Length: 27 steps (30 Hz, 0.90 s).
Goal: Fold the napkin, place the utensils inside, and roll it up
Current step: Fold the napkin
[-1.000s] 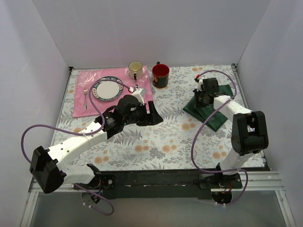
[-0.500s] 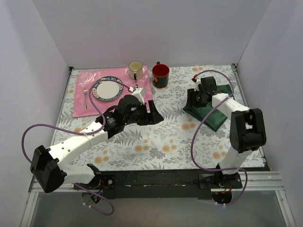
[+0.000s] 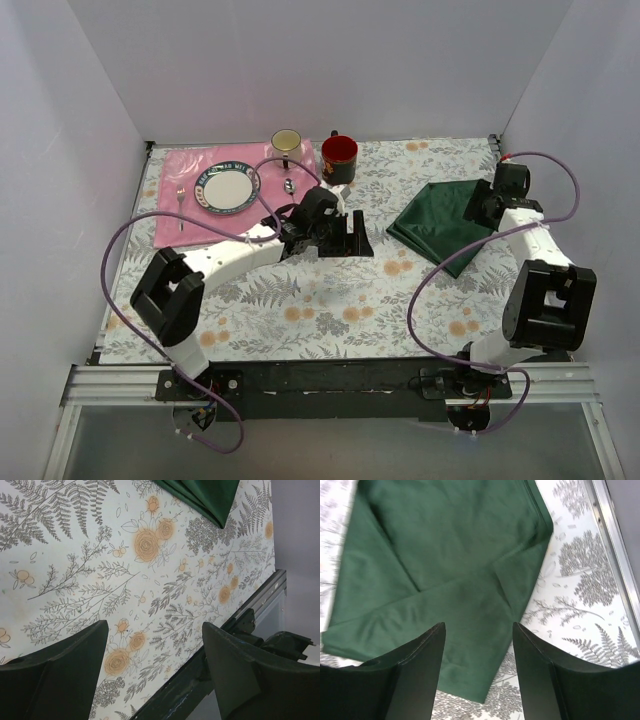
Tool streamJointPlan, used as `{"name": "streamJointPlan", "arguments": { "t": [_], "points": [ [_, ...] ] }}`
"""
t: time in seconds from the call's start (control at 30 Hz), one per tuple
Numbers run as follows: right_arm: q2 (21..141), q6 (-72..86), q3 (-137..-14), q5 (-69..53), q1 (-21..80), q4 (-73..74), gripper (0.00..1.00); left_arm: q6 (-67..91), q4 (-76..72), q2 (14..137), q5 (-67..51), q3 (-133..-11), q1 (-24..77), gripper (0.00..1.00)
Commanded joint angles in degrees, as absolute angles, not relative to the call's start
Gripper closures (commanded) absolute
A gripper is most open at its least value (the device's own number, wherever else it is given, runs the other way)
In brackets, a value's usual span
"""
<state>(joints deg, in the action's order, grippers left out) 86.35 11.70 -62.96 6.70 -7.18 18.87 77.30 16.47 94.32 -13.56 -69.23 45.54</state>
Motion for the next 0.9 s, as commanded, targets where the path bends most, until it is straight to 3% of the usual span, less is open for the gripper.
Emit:
{"name": "streamJointPlan", "arguments": {
  "t": [0.0,0.07,0.17,0.2,0.63,0.87],
  "points": [
    [89.7,12.0,-62.5,11.9,-7.0,16.0,0.39,76.0,15.4,98.7,-15.8,-74.5,45.5,0.27],
    [92.8,11.7,-63.7,11.5,-7.2,16.1,0.44,76.2,14.8,100.8,-15.6,-76.3,45.5,0.28],
    [95.2,11.1,-65.0,6.3,-7.0,15.6,0.65,75.9,13.6,106.0,-14.2,-78.8,45.4,0.29],
    [95.5,10.6,-64.8,3.3,-6.2,14.4,0.66,75.6,12.2,107.7,-14.3,-80.6,45.5,0.30],
    [97.9,5.6,-64.0,0.8,1.2,14.0,0.62,77.4,10.4,129.8,-14.7,-99.7,45.4,0.25],
    [99.3,6.1,-63.3,-3.4,1.3,14.2,0.73,78.6,8.8,129.7,-15.6,-98.0,45.4,0.27]
  ]
}}
